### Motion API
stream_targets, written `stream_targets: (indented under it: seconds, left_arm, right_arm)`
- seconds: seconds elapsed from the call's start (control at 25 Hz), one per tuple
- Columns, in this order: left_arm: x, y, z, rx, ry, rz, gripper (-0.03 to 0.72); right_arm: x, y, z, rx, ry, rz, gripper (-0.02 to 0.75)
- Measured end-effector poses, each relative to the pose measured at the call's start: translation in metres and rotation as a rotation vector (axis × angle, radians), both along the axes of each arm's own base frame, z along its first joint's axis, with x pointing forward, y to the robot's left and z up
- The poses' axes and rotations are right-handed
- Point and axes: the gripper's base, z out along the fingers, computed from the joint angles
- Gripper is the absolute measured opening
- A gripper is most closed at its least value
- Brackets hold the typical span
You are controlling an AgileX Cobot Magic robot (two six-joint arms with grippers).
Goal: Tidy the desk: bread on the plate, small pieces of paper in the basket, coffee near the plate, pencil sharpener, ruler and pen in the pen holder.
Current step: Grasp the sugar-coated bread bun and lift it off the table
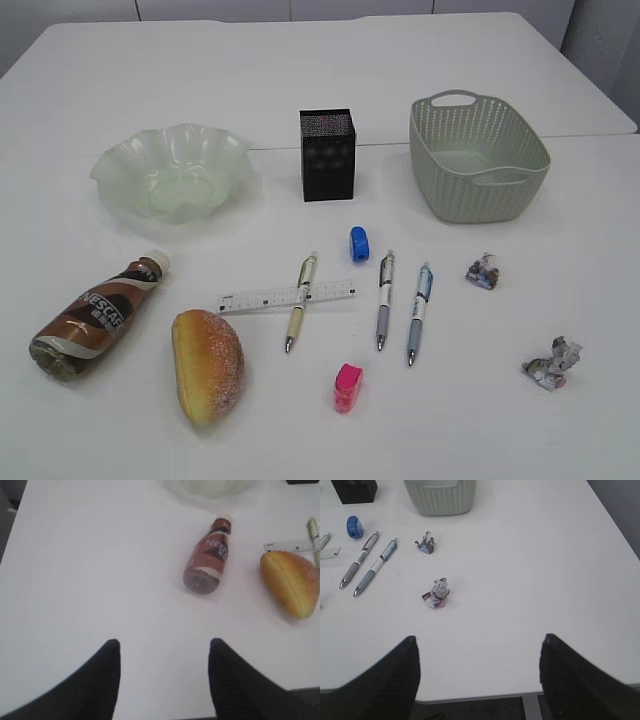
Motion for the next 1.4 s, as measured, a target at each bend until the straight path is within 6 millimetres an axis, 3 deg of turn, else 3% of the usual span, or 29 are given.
stream_targets:
  seconds: [0.44,0.84,0.96,1.12,1.4]
  left_arm:
    - [0.019,-0.008,0.098,0.014,-0.157,-0.114,0.456]
    - [0.095,-0.016,0.139,-0.103,0.096,-0.183,0.456]
    - [0.118,-0.021,0.159,-0.184,0.094,-0.211,0.456]
    - [0.138,-0.025,0.172,-0.257,0.100,-0.220,0.456]
    - [0.182,-0.033,0.155,-0.357,0.225,-0.250,0.456]
  right_arm:
    - [0.000,0.001,0.000,0.010,-0.001,0.007,0.574]
    - [-0.001,0.006,0.000,0.057,0.007,0.039,0.574]
    - [0.007,0.009,0.003,0.106,0.075,0.053,0.574]
    - [0.022,0.010,0.004,0.158,0.183,0.051,0.574]
    - [0.045,0.007,0.027,0.207,0.311,0.000,0.574]
